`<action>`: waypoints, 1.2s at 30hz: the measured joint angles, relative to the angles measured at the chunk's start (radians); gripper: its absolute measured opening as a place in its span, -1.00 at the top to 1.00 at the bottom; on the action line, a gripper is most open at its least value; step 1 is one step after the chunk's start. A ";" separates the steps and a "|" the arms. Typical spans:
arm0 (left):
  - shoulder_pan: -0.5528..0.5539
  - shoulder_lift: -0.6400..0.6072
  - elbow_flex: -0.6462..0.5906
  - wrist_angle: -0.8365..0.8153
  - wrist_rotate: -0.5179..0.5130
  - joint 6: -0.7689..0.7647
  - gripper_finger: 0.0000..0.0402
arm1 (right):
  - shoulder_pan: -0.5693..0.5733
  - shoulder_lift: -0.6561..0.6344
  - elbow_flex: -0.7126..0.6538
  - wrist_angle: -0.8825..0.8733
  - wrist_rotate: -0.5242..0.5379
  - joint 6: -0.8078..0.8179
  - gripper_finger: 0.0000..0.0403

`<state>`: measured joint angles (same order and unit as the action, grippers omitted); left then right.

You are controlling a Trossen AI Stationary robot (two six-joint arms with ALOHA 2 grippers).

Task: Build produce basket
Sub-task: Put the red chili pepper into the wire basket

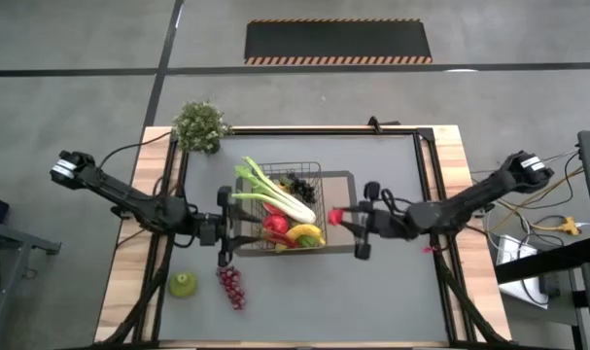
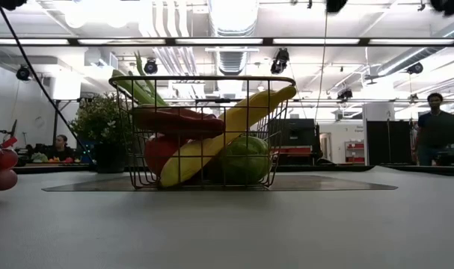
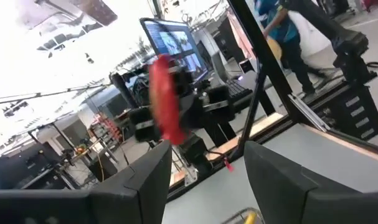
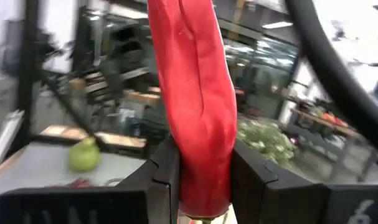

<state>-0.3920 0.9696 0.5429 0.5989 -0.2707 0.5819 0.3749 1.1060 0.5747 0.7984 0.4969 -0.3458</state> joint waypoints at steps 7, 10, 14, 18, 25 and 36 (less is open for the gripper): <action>0.004 -0.001 -0.046 0.048 -0.056 0.072 0.08 | -0.199 0.143 0.017 0.064 -0.004 0.221 0.59; 0.004 -0.007 -0.046 0.127 -0.134 0.113 0.08 | -0.264 0.173 0.061 -0.027 -0.006 0.270 0.57; 0.005 -0.018 -0.047 0.127 -0.212 0.109 0.08 | -0.326 0.209 0.117 -0.165 -0.006 0.324 0.56; 0.005 -0.018 -0.061 0.111 -0.216 0.115 0.08 | -0.345 0.253 0.142 -0.241 -0.007 0.368 0.53; 0.006 -0.029 -0.057 0.119 -0.216 0.118 0.08 | -0.345 0.319 0.158 -0.246 -0.008 0.372 0.46; 0.006 -0.037 -0.055 0.130 -0.217 0.185 0.08 | -0.345 0.367 0.178 -0.244 -0.031 0.411 0.10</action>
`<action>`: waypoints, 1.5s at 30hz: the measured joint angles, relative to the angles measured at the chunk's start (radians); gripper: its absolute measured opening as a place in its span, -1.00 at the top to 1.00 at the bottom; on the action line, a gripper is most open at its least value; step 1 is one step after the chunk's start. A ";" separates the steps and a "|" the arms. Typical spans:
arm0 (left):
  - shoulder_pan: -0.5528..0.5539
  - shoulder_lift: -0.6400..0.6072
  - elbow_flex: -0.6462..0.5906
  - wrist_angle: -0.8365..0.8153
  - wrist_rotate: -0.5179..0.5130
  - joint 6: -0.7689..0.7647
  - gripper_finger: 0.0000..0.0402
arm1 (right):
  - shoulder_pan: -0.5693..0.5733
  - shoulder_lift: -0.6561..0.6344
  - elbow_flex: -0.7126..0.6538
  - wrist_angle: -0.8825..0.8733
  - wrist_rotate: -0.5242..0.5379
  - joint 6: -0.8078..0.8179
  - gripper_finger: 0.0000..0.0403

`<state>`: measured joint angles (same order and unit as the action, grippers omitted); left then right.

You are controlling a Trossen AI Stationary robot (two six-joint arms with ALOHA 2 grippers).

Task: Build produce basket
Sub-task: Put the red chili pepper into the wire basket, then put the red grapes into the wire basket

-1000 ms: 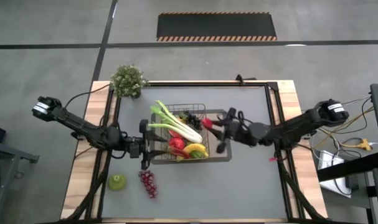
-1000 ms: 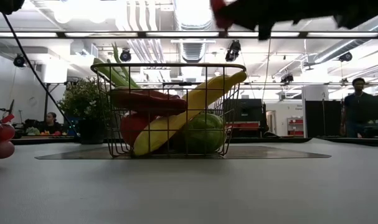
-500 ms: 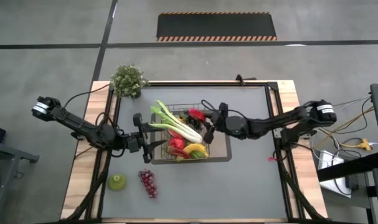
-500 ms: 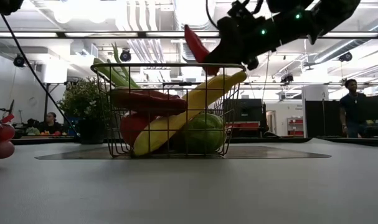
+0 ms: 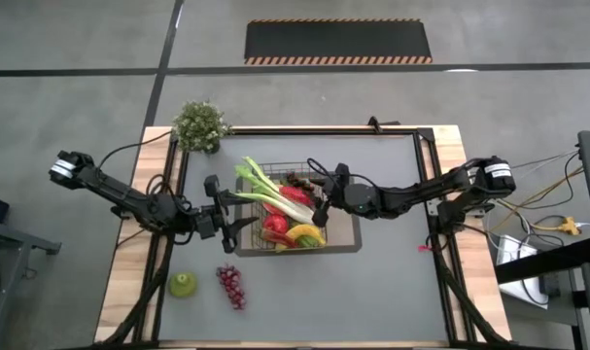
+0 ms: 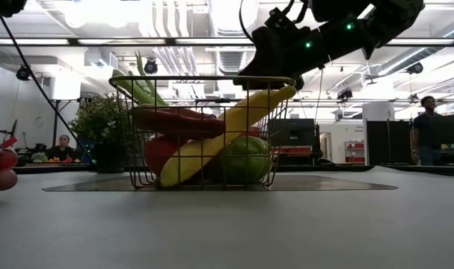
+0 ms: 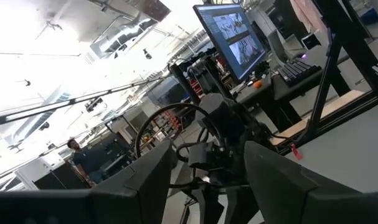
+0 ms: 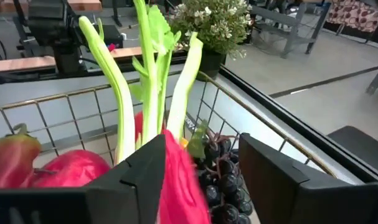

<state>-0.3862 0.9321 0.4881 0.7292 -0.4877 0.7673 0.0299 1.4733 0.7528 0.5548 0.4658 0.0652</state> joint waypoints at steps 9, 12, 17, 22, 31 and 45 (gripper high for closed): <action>0.000 0.000 0.002 -0.003 0.000 0.008 0.08 | 0.003 -0.053 0.000 -0.006 -0.003 -0.005 -0.12; 0.000 0.000 0.002 -0.004 0.000 0.006 0.08 | 0.014 -0.091 0.004 -0.047 -0.003 -0.014 -0.14; 0.000 0.003 -0.002 -0.004 0.001 -0.002 0.08 | 0.056 -0.179 0.007 -0.133 -0.061 -0.060 -0.12; 0.000 0.027 0.001 -0.003 0.008 -0.003 0.08 | 0.150 -0.260 0.006 -0.192 -0.109 -0.146 -0.11; 0.000 0.104 0.002 0.089 0.011 -0.009 0.08 | 0.322 -0.286 0.003 -0.300 -0.135 -0.290 -0.09; -0.107 0.258 0.033 0.127 -0.043 -0.893 0.08 | 0.341 -0.421 -0.005 -0.516 -0.133 -0.395 -0.09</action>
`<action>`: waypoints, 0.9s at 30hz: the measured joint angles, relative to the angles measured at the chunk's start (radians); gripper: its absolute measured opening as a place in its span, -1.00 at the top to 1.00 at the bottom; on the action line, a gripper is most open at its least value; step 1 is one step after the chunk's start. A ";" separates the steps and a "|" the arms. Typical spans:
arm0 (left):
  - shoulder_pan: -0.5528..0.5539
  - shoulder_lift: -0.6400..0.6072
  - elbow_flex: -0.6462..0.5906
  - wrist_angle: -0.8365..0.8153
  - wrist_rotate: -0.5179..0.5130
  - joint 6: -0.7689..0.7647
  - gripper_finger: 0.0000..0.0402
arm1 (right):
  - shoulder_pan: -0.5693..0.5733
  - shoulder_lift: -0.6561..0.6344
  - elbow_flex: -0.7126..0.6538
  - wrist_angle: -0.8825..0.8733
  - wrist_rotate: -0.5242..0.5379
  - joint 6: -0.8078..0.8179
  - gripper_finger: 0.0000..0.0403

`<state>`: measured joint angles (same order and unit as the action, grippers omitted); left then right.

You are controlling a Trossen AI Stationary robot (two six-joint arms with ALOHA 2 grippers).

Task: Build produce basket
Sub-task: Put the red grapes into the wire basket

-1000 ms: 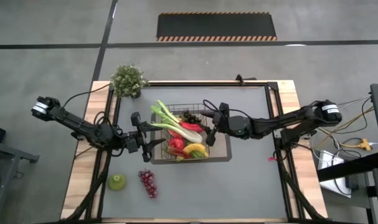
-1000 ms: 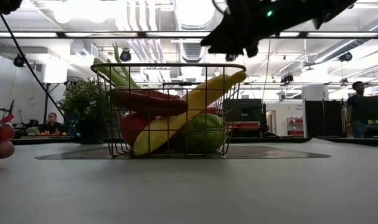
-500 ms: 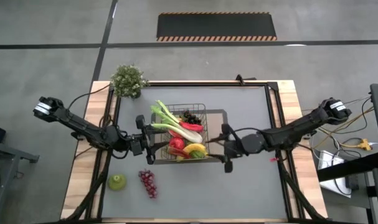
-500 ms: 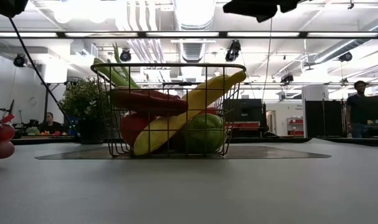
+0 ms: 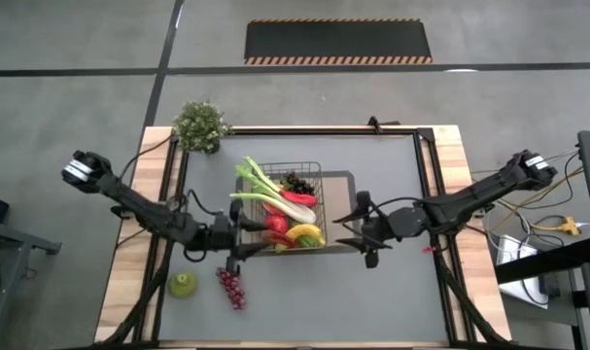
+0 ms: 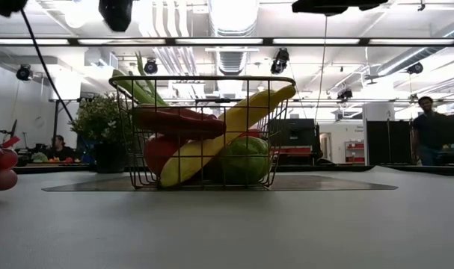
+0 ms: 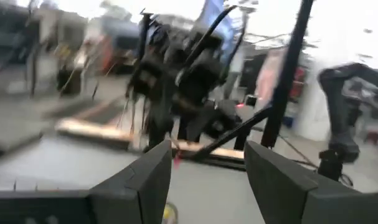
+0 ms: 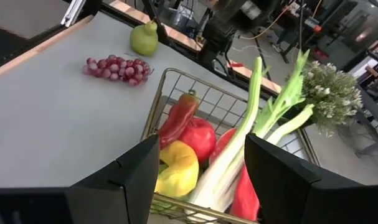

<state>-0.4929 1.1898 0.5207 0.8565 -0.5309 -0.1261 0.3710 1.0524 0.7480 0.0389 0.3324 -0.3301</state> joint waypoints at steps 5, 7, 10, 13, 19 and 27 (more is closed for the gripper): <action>-0.046 0.046 0.112 -0.293 -0.189 -0.285 0.08 | 0.000 -0.047 -0.026 -0.017 -0.002 -0.005 -0.09; -0.046 0.055 0.188 -0.461 -0.182 -0.419 0.08 | 0.000 -0.060 -0.042 -0.016 -0.003 -0.012 -0.09; -0.050 0.073 0.315 -0.778 -0.149 -0.668 0.08 | 0.000 -0.065 -0.055 -0.012 -0.003 -0.011 -0.09; -0.057 0.111 0.456 -1.127 -0.077 -0.947 0.08 | 0.000 -0.065 -0.064 -0.012 -0.003 -0.011 -0.09; -0.065 0.242 0.666 -1.511 0.191 -1.294 0.08 | 0.000 -0.065 -0.074 -0.014 -0.001 -0.024 -0.09; -0.065 0.418 0.741 -1.901 0.565 -1.678 0.08 | 0.000 -0.067 -0.078 -0.019 0.000 -0.021 -0.09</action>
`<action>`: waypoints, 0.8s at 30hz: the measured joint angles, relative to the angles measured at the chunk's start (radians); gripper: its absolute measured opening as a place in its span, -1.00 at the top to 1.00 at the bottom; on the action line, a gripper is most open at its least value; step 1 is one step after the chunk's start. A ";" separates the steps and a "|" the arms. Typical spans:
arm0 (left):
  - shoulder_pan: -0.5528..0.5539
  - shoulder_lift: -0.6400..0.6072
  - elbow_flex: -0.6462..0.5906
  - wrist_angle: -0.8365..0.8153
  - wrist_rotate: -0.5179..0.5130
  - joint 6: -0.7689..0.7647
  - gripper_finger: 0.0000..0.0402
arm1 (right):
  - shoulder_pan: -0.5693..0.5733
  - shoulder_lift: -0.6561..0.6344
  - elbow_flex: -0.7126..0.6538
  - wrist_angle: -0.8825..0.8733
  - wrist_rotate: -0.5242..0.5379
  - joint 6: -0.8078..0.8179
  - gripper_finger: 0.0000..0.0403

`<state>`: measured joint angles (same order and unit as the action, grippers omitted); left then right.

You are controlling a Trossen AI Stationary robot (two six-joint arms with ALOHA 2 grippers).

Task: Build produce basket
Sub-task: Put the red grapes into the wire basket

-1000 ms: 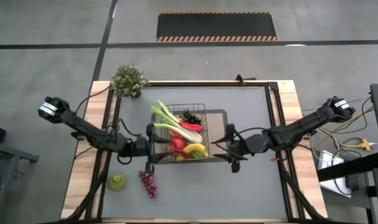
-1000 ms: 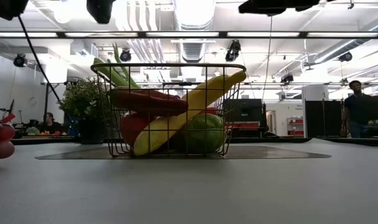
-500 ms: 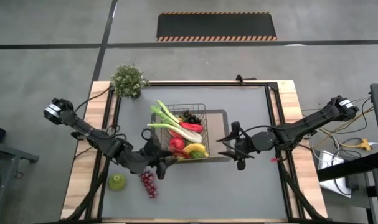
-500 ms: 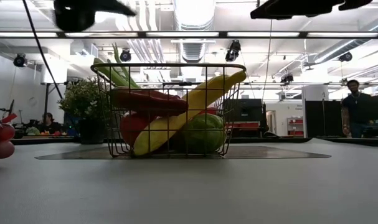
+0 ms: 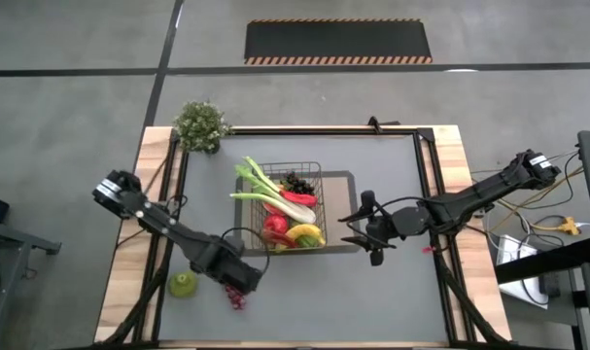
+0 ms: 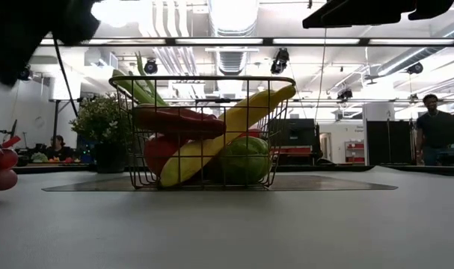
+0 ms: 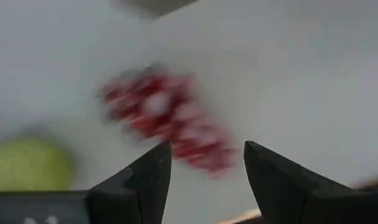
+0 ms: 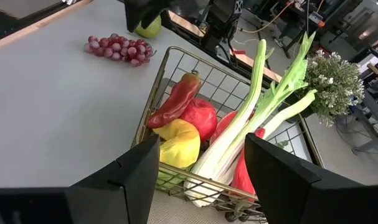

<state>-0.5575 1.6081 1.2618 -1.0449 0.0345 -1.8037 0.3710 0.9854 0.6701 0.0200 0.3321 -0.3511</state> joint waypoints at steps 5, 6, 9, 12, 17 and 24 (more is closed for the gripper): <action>0.000 0.067 -0.026 -0.017 0.042 -0.035 0.08 | 0.000 -0.001 0.000 -0.008 0.000 0.001 -0.09; 0.001 0.075 -0.026 -0.018 0.042 -0.031 0.08 | 0.000 -0.001 0.000 -0.008 0.000 0.001 -0.09; 0.004 0.092 -0.030 -0.034 0.024 -0.025 0.08 | 0.000 -0.001 0.000 -0.008 0.000 0.001 -0.09; 0.008 0.109 -0.035 -0.059 0.009 -0.025 0.08 | 0.000 -0.001 0.000 -0.008 0.000 0.001 -0.09; 0.008 0.119 -0.073 -0.007 -0.012 -0.043 0.08 | 0.000 -0.001 0.000 -0.008 0.001 0.000 -0.09; 0.009 0.125 -0.119 0.059 -0.010 -0.026 0.11 | -0.001 -0.001 0.000 -0.014 0.001 -0.004 -0.09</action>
<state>-0.5490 1.7329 1.1425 -0.9858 0.0246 -1.8299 0.3702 0.9848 0.6697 0.0057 0.3328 -0.3552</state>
